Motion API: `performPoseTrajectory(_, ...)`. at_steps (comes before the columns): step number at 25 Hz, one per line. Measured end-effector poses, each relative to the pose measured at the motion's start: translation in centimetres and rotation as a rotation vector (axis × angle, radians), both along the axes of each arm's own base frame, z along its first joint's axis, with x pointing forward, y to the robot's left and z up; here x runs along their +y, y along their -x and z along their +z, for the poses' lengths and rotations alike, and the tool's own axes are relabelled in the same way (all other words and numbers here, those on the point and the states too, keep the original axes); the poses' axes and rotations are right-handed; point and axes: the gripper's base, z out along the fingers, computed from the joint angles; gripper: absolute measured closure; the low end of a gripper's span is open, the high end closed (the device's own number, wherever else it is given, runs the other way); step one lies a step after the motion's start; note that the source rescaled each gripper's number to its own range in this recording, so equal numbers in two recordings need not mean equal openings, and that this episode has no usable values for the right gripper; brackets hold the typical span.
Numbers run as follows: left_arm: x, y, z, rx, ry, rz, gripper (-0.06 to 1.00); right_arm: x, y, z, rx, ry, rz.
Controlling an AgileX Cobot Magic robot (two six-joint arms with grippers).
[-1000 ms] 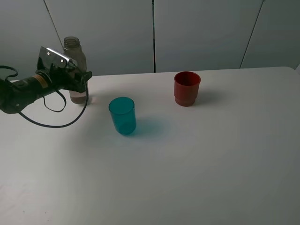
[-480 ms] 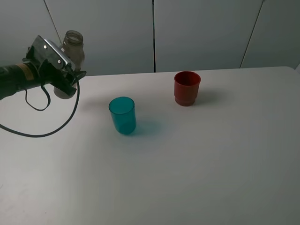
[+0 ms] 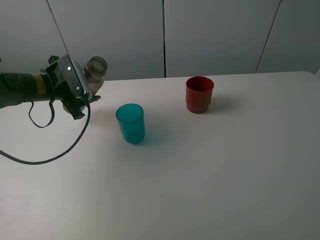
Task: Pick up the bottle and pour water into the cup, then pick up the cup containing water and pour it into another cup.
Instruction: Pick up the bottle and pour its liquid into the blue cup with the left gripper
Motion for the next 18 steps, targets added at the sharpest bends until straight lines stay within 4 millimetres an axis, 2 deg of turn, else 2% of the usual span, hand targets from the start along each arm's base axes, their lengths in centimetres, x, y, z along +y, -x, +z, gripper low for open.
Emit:
performPoseTrajectory(12, -1.6, 0.8, -1.1, 0.022, -0.263, -0.129, 0.94, 0.0, 0.0, 0.0, 0.000, 0.000, 0.000)
performPoseTrajectory(18, -3.0, 0.1, -0.4, -0.003, -0.353, -0.168, 0.94, 0.0, 0.0, 0.0, 0.000, 0.000, 0.000)
